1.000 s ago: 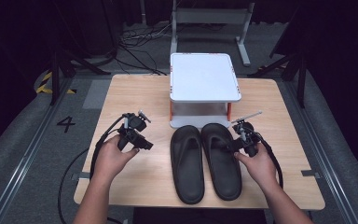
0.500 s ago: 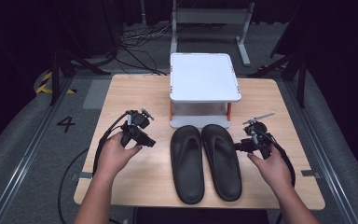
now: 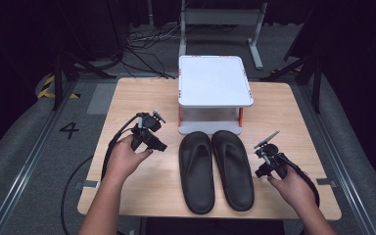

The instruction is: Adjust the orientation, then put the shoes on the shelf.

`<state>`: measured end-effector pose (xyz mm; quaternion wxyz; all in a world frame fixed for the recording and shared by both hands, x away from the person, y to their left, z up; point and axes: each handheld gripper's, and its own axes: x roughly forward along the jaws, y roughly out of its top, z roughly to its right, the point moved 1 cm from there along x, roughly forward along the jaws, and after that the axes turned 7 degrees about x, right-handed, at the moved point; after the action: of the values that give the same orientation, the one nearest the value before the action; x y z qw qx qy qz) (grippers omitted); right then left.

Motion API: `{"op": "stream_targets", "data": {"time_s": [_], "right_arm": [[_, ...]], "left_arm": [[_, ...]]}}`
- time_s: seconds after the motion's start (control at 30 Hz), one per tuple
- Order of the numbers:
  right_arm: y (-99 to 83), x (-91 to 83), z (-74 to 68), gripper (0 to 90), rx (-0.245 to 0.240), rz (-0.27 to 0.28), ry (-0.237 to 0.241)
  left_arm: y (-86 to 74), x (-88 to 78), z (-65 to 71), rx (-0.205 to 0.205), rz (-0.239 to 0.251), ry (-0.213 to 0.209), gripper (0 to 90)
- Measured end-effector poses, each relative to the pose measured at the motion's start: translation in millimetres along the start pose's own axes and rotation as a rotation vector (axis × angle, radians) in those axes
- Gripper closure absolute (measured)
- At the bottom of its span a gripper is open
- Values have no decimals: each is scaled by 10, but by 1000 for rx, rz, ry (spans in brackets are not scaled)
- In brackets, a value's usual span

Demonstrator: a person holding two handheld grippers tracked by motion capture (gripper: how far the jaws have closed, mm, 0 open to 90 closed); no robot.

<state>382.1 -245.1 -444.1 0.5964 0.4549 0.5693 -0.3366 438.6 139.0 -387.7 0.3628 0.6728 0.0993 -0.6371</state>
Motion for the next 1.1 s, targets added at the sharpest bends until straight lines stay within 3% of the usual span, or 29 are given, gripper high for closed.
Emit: {"op": "stream_targets", "data": {"time_s": [0.17, 0.23, 0.27, 0.33, 0.53, 0.73, 0.83, 0.9, 1.0, 1.1], "right_arm": [[7, 23, -173, 764, -72, -15, 40], [4, 31, -250, 752, -97, -27, 83], [1, 28, -314, 759, -117, -22, 57], [2, 23, -327, 755, -119, -25, 44], [2, 3, -273, 678, -94, -24, 69], [16, -236, -241, 517, -50, 102, 69], [34, -397, -275, 449, -41, 199, 76], [41, -440, -314, 424, -46, 230, 73], [39, -476, -396, 410, -53, 278, 20], [44, -484, -462, 401, -61, 299, 19]], "left_arm": [[1, 9, -3, 1, 4, -4, 509], [1, 7, -3, 1, 2, -2, 509], [0, 4, 0, -1, -1, -1, 509], [-1, 6, 4, 0, 2, -3, 509], [-4, -1, -8, 3, 3, -2, 508], [-43, -41, -54, -17, 15, 0, 508], [-70, -48, -71, -29, 12, 10, 507], [-84, -62, -80, -34, 16, 6, 507], [-86, -74, -79, -36, 21, 6, 506], [-95, -71, -72, -34, 15, 7, 507]]}}
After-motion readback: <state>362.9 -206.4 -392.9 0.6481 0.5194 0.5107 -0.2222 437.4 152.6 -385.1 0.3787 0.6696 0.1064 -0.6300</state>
